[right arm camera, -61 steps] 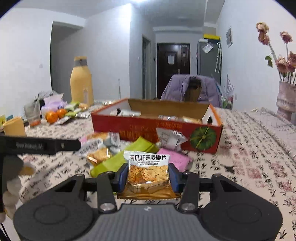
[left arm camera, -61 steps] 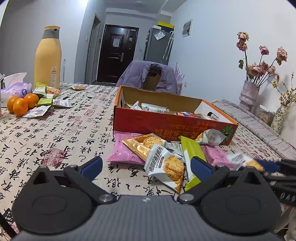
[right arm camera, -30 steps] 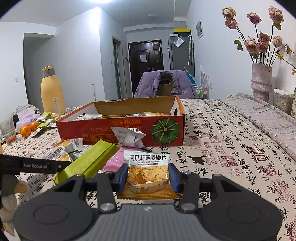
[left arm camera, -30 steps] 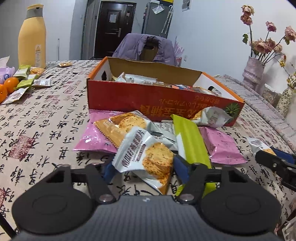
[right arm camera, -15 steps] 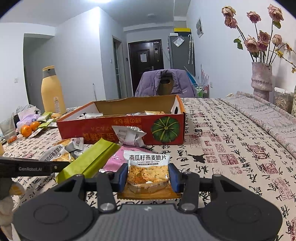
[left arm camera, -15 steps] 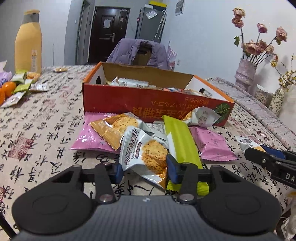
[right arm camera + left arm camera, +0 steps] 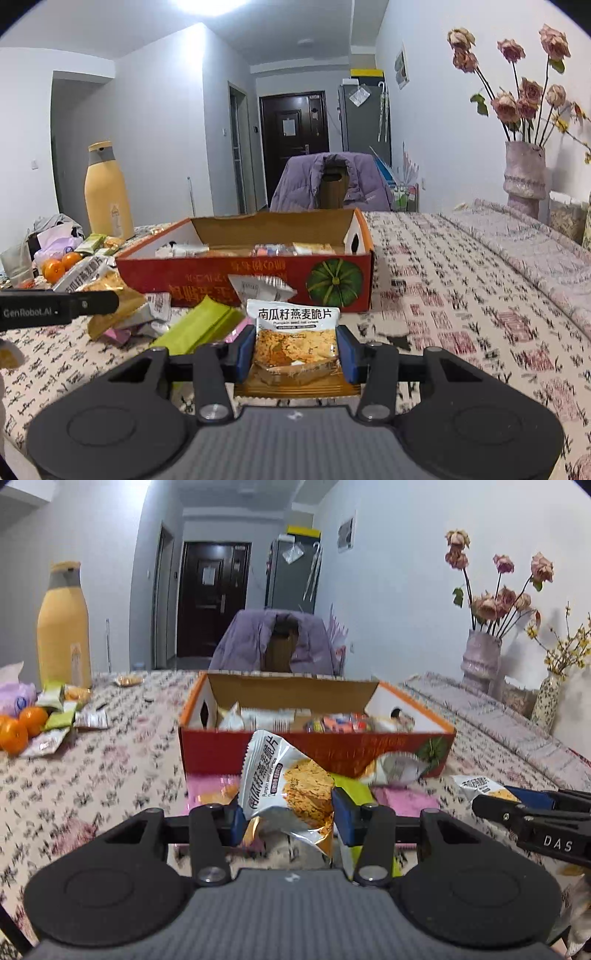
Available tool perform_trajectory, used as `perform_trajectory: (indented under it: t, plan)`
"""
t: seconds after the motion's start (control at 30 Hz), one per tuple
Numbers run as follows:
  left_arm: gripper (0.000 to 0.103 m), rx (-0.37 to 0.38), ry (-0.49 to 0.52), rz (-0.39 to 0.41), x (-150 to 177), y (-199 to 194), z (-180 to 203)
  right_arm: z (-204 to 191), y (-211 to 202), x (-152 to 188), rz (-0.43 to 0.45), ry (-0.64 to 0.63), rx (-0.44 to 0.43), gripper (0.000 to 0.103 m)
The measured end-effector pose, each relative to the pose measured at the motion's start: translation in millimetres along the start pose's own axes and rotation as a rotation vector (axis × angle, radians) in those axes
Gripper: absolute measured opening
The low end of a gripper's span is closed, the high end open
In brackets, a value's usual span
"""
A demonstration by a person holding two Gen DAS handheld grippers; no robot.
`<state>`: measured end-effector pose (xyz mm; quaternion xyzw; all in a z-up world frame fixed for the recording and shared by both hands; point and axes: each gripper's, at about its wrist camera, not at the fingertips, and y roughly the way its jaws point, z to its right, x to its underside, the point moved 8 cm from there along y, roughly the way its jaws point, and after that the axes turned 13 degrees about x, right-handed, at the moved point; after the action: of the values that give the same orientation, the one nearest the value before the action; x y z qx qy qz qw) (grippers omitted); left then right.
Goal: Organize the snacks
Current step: 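Lift both held packets and carry them over the box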
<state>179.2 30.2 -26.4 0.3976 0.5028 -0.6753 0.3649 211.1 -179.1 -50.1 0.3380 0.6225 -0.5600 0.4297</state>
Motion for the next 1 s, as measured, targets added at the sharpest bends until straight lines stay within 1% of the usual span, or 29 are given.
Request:
perform_trajectory:
  t: [0.17,0.47,0.7,0.83,1.0]
  plan:
    - [0.046,-0.005,0.038,0.049,-21.9,0.8,3.0,-2.7,5.0,-17.6,0.039,0.004,0.004,0.045]
    - [0.047,-0.015,0.120,0.135,-62.6,10.5,15.3,-9.5,20.5,-59.9,0.118,0.011,-0.004,0.045]
    - [0.047,-0.011,0.150,0.164,-85.5,29.3,23.7,-18.0,40.4,-92.2,0.162,0.017,-0.014,0.045]
    - [0.047,-0.024,0.162,0.169,-96.2,43.9,23.8,-20.2,56.0,-108.6,0.174,0.017,-0.015,0.045]
    - [0.047,-0.038,0.138,0.157,-105.8,69.4,14.2,-23.5,80.0,-121.1,0.167,0.011,-0.017,0.045]
